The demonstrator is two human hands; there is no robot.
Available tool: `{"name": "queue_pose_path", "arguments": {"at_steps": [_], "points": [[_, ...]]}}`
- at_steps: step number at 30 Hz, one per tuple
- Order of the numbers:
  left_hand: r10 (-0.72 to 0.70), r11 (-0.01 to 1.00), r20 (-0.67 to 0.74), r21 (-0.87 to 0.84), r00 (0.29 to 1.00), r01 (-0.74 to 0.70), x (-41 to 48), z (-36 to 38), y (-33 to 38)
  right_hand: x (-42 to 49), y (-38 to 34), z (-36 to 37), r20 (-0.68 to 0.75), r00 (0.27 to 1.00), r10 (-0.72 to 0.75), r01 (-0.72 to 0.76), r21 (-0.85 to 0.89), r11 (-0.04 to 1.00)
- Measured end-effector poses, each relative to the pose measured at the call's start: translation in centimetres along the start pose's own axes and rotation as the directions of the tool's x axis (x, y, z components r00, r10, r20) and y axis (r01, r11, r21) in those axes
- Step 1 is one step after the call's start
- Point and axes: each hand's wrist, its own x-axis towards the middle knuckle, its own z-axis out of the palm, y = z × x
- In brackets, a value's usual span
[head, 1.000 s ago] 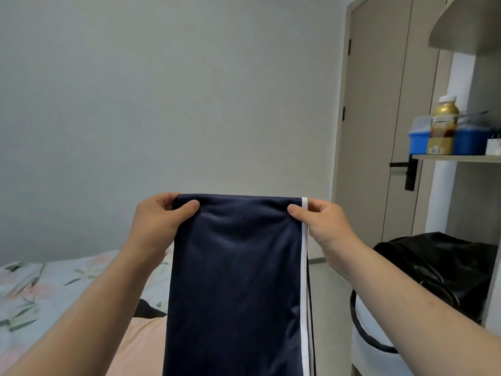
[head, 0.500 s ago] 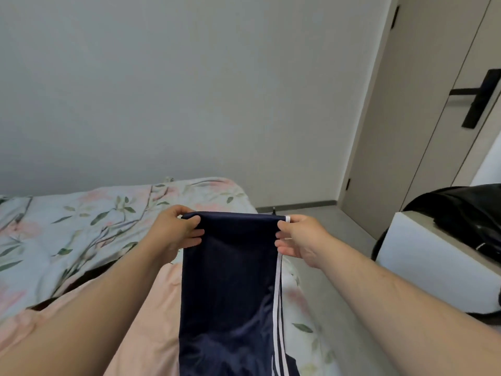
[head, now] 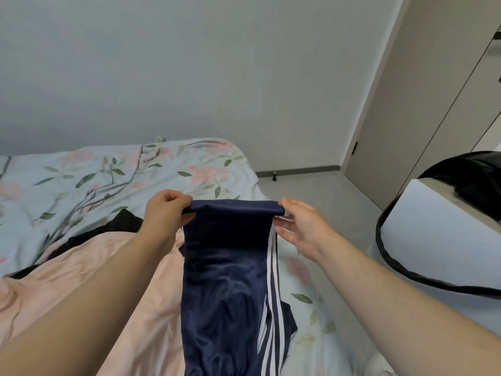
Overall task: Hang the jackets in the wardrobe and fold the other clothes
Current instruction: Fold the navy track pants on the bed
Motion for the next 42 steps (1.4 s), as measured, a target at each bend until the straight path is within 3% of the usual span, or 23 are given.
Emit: {"name": "queue_pose_path", "arguments": {"at_steps": [6, 12, 17, 23, 25, 29, 32, 35, 38, 42], "points": [[-0.192, 0.981, -0.062, -0.05, 0.979, 0.189, -9.1, -3.6, -4.3, -6.4, 5.2, -2.9, -0.058, 0.992, 0.113, -0.117, -0.076, 0.99], [-0.398, 0.914, 0.014, 0.097, 0.917, 0.395, -17.7, -7.0, -9.3, -12.1, 11.8, -5.2, -0.041, 0.967, 0.251, -0.254, -0.207, 0.945], [-0.37, 0.875, -0.034, 0.324, 0.929, 0.36, -20.5, -8.0, -13.3, -14.5, 17.1, -6.6, -0.088, 0.9, 0.426, -0.422, -0.418, 0.804], [-0.433, 0.775, -0.019, 0.503, 0.901, 0.383, -20.0, -8.0, -15.4, -13.9, 18.4, -6.9, -0.066, 0.933, 0.353, -0.31, -0.644, 0.699], [-0.499, 0.778, 0.022, 0.452, 0.866, 0.437, -19.3, -8.0, -15.6, -13.6, 18.7, -7.0, -0.062, 0.93, 0.363, -0.321, -0.622, 0.715], [-0.655, 0.754, 0.143, 0.183, 0.742, 0.631, -17.4, -8.2, -16.2, -12.7, 19.0, -7.1, 0.046, 0.861, 0.507, -0.478, -0.268, 0.837], [-0.711, 0.693, 0.23, 0.071, 0.664, 0.718, -16.2, -8.3, -15.8, -12.0, 19.2, -7.1, 0.081, 0.846, 0.527, -0.502, -0.21, 0.839], [-0.708, 0.688, 0.25, 0.035, 0.66, 0.725, -15.4, -7.9, -15.7, -11.7, 19.4, -6.8, 0.054, 0.839, 0.542, -0.528, -0.162, 0.833], [-0.714, 0.691, 0.252, 0.107, 0.653, 0.715, -15.5, -7.0, -15.9, -11.5, 19.9, -6.6, 0.046, 0.831, 0.555, -0.549, -0.091, 0.831], [-0.707, 0.701, 0.265, 0.144, 0.655, 0.699, -16.4, -6.3, -16.7, -11.7, 20.4, -6.5, -0.06, 0.844, 0.532, -0.535, -0.062, 0.842]]}}
